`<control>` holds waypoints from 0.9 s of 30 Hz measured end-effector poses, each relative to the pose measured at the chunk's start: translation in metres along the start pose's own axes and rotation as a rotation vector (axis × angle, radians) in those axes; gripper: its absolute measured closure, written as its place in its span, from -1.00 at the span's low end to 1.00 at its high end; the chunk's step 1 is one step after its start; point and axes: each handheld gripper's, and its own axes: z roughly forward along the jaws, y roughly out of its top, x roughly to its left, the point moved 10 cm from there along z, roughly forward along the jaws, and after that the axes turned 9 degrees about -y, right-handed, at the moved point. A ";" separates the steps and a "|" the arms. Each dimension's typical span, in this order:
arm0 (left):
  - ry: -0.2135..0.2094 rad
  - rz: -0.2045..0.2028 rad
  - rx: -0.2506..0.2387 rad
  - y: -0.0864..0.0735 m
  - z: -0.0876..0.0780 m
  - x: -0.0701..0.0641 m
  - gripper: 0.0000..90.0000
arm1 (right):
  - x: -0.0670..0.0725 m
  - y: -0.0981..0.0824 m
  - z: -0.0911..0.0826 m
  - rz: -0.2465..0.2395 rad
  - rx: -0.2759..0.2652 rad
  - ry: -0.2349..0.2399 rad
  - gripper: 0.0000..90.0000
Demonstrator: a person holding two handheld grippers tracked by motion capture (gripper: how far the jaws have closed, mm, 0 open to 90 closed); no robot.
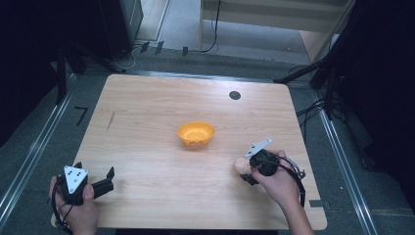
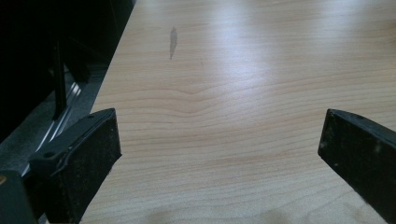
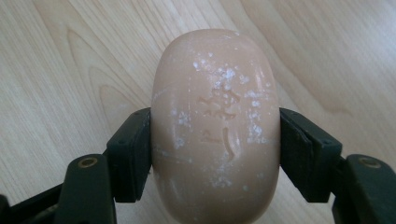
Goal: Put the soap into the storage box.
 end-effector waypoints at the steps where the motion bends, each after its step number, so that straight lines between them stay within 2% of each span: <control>1: 0.000 0.000 0.000 0.000 0.000 0.000 -1.00 | 0.000 0.002 -0.001 -0.009 -0.001 0.007 -0.25; 5: 0.000 -0.001 -0.002 0.000 0.000 0.000 -1.00 | -0.002 0.008 -0.002 -0.052 -0.002 0.004 -0.25; 8: -0.001 -0.002 -0.002 0.000 0.000 0.000 -1.00 | -0.001 0.014 -0.003 -0.058 -0.023 0.028 -0.25; 11: -0.002 -0.002 -0.001 0.000 0.000 0.000 -1.00 | -0.002 0.016 -0.003 -0.065 -0.024 0.030 -0.25; 14: -0.003 -0.002 -0.002 0.000 0.000 0.000 -1.00 | -0.003 0.021 -0.003 -0.097 -0.035 0.032 -0.25; 18: -0.002 -0.003 -0.001 0.000 0.000 0.000 -1.00 | -0.001 0.030 -0.005 -0.114 -0.075 0.068 -0.25; 20: -0.002 -0.003 -0.001 0.000 0.000 0.000 -1.00 | -0.002 0.032 -0.006 -0.121 -0.077 0.067 -0.25; 22: -0.002 -0.003 -0.001 0.000 0.000 0.000 -1.00 | -0.006 0.037 -0.008 -0.156 -0.069 0.057 -0.25; 27: -0.003 -0.002 -0.001 0.000 0.000 0.000 -1.00 | -0.009 0.048 -0.012 -0.180 -0.076 0.059 -0.25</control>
